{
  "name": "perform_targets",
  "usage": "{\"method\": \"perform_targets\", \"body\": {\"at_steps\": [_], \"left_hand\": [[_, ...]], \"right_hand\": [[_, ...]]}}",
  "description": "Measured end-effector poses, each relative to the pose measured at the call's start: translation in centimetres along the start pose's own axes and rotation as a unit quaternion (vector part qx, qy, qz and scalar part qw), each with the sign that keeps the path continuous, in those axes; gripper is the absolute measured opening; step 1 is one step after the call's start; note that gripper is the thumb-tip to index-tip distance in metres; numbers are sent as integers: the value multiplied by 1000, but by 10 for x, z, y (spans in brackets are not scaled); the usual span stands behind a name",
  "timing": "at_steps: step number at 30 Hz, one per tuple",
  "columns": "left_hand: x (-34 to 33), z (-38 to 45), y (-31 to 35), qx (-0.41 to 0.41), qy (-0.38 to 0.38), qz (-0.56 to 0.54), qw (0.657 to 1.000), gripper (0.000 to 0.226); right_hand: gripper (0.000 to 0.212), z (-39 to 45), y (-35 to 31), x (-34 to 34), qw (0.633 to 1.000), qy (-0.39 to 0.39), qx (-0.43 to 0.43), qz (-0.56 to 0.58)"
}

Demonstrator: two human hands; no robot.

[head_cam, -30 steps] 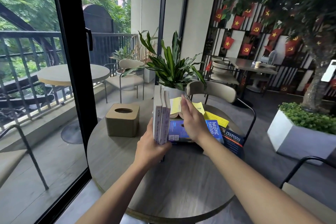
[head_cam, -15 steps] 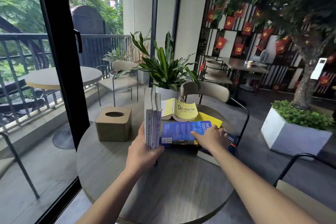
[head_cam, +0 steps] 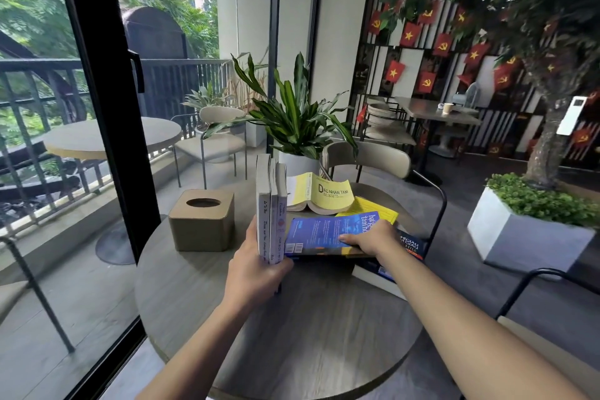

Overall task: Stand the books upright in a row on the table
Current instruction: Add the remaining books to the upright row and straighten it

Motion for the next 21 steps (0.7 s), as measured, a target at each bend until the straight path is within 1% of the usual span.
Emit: {"method": "perform_targets", "body": {"at_steps": [2, 5, 7, 9, 11, 14, 16, 18, 19, 21], "left_hand": [[-1, 0, -2, 9, -6, -3, 1000, 69], [0, 0, -2, 13, -12, -2, 1000, 70], [1, -2, -2, 16, -11, -5, 1000, 70], [1, -4, -3, 17, -9, -8, 1000, 69], [1, -5, -2, 11, -12, -5, 1000, 69], [2, -6, 0, 6, -18, -24, 1000, 86], [5, -7, 3, 5, -13, -44, 999, 95], [8, -8, 7, 1, -6, -57, 998, 99], [9, -8, 9, -1, -6, -61, 998, 102], [9, -8, 13, -5, -10, -57, 998, 109]], "right_hand": [[84, -3, -4, 3, 998, 6, -9, 61], [63, -10, -18, 15, 993, 31, 11, 116], [45, -13, -31, 30, 991, 50, 43, 116], [29, -19, -50, 46, 990, 59, 90, 89], [21, -27, -70, 56, 985, 59, 154, 57], [20, -45, -97, 57, 970, 40, 238, 30], [21, -58, -110, 56, 958, 42, 281, 29], [36, -71, -120, 55, 947, 41, 312, 69], [47, -76, -124, 53, 940, 28, 327, 92], [67, -85, -131, 45, 929, -21, 350, 120]]}}
Point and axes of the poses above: each hand's wrist, its own z-axis towards the middle knuckle, its own x-axis out of the back of the hand, y = z × x, the point moved 7 cm from there along z, towards the middle knuckle, and after that the axes turned 5 degrees about y, right-handed, at the moved point
